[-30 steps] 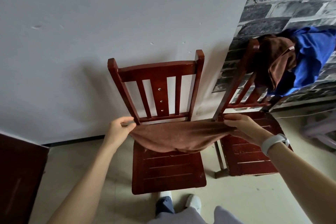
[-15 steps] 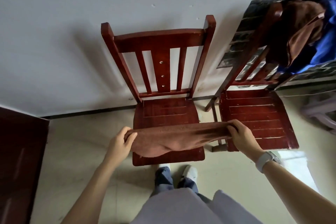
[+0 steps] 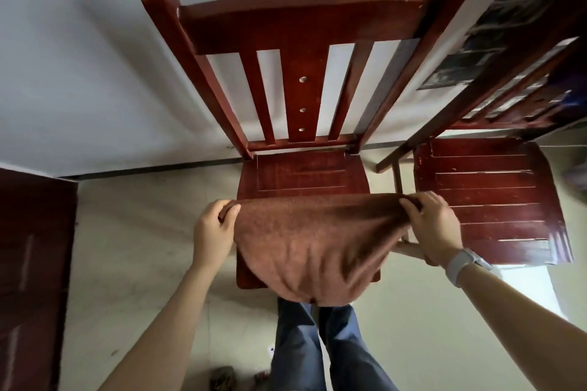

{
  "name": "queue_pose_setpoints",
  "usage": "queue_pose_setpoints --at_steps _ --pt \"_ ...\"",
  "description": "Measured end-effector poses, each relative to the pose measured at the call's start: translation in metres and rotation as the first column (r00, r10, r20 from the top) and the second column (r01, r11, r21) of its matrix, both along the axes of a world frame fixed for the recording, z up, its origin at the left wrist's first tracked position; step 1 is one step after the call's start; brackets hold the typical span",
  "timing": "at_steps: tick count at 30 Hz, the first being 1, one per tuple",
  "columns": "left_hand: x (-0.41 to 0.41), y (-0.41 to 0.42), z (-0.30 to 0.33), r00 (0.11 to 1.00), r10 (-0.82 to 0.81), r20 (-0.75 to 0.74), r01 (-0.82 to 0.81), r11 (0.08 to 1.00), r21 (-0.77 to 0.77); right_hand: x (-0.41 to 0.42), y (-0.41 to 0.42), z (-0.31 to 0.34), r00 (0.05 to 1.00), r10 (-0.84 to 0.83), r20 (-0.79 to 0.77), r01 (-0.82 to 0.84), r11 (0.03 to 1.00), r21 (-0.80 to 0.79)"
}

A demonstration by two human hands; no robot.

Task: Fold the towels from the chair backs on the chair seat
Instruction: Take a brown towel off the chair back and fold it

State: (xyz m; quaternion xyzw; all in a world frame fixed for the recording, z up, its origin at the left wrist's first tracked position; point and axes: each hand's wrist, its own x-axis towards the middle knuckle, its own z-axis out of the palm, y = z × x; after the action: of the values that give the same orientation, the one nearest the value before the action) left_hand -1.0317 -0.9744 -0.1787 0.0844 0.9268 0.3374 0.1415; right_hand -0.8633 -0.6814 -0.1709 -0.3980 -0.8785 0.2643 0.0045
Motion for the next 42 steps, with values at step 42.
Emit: queue_pose_setpoints --at_steps 42 --pt "0.121 -0.015 -0.223 0.92 0.245 0.307 -0.075 0.877 -0.475 0.081 -0.092 -0.236 0.886 -0.122 0.448 0.251 0.938 -0.24"
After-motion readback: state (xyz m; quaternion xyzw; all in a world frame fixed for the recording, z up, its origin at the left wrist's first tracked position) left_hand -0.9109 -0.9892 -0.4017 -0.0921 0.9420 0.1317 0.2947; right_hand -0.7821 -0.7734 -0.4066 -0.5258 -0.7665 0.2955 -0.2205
